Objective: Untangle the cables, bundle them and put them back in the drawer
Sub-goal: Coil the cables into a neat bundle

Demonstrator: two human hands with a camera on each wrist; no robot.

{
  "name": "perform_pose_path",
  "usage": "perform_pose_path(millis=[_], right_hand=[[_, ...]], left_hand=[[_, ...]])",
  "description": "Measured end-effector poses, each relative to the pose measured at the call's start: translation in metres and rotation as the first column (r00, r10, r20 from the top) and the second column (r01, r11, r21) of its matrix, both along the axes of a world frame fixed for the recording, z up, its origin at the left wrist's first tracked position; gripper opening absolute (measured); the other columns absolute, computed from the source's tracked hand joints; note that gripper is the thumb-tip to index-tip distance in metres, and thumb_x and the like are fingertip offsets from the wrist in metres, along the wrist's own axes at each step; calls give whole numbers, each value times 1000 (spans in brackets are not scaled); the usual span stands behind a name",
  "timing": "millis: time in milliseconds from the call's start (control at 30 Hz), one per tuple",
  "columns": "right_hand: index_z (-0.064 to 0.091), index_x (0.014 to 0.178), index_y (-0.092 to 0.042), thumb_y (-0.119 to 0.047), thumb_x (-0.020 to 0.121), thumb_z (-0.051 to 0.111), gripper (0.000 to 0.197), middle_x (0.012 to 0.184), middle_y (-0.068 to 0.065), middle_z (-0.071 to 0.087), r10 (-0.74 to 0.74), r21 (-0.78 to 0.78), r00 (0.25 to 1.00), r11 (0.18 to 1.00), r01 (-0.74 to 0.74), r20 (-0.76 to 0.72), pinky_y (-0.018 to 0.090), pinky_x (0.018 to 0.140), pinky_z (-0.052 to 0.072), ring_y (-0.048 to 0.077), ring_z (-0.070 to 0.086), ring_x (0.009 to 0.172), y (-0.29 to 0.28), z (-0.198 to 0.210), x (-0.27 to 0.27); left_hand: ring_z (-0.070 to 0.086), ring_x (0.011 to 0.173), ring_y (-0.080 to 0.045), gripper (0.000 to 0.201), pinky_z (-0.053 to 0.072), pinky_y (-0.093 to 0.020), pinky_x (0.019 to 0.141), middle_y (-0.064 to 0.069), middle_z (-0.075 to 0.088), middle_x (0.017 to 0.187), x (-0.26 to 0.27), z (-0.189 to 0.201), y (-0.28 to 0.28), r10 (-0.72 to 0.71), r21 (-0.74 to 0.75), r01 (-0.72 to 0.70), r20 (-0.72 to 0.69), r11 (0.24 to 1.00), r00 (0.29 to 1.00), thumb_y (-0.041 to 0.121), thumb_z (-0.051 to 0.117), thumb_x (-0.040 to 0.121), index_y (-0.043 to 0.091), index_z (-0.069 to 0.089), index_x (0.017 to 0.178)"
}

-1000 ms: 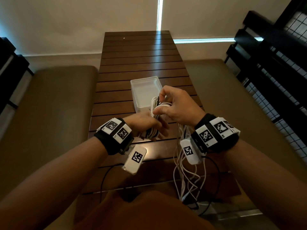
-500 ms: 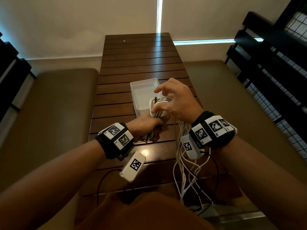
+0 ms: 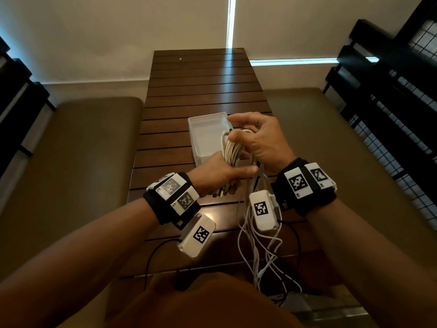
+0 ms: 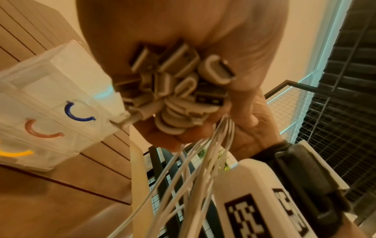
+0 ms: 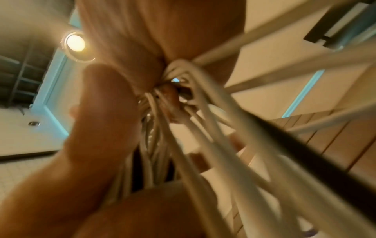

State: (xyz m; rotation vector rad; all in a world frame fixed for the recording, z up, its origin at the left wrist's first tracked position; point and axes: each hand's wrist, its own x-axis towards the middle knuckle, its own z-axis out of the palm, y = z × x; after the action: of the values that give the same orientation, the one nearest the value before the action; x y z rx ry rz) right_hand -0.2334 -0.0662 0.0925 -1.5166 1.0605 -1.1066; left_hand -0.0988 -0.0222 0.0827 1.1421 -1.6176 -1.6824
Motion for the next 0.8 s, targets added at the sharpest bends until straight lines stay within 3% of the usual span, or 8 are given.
perform_pose_path(millis=[100,167,267,367,467,600,700,800], right_hand=[[69,104,-13,-37,64,76,47,105,3,67,15,13,997,1000,-16,70,19,73,53,4,68,88,3,3,-1],[69,103,-10,-37,66,72,46,102,2,68,5,-1,995,1000,-4,95,17,72,52,2,67,86,5,2,0],[71,96,-12,-39,72,70,36,103,3,66,-54,-26,996,998,56,67,20,78,52,7,66,89,4,-2,3],[70,92,-20,-32,88,65,13,102,3,62,-82,-90,995,993,76,-65,21,84,48,9,61,93,5,-6,10],[69,106,-16,-33,98,50,26,101,-2,61,-48,-72,989,997,38,-141,23,87,46,9,59,98,7,-8,12],[69,106,-9,-26,93,60,23,97,11,70,136,111,990,984,-138,24,39,88,56,23,68,95,11,1,9],[68,99,-6,-12,86,67,14,87,8,70,200,122,974,969,-213,106,35,78,58,22,70,81,16,8,7],[67,100,-7,-7,82,69,18,82,6,68,223,136,952,957,-255,211,35,74,58,22,69,77,18,9,6]], left_hand=[[59,54,-13,24,49,-22,47,-2,67,71,-3,9,-2,-28,26,29,-30,999,999,20,67,80,7,58,98],[59,48,-7,8,48,-19,45,3,64,57,-5,14,-1,-73,61,74,-6,995,997,9,64,84,12,57,87],[52,48,-15,10,46,-23,44,-6,58,61,-9,14,-2,-62,91,55,76,994,995,7,68,85,11,60,80],[50,49,-19,6,46,-25,45,-20,54,70,-11,8,-5,36,102,-47,114,994,993,-2,65,84,-1,59,82],[50,54,-26,6,47,-28,49,-22,54,75,-12,2,-5,25,126,-43,135,991,990,-2,64,84,-5,62,88],[52,58,-23,4,47,-27,54,-11,54,67,-7,1,-5,-56,207,15,194,978,979,5,63,85,5,62,81],[54,59,-18,7,48,-25,56,-6,55,68,-6,3,-3,-74,225,38,156,974,985,4,61,86,9,61,81],[55,55,-15,3,48,-23,54,-6,56,67,-5,5,-6,-109,218,77,140,973,984,2,60,85,4,60,83]])
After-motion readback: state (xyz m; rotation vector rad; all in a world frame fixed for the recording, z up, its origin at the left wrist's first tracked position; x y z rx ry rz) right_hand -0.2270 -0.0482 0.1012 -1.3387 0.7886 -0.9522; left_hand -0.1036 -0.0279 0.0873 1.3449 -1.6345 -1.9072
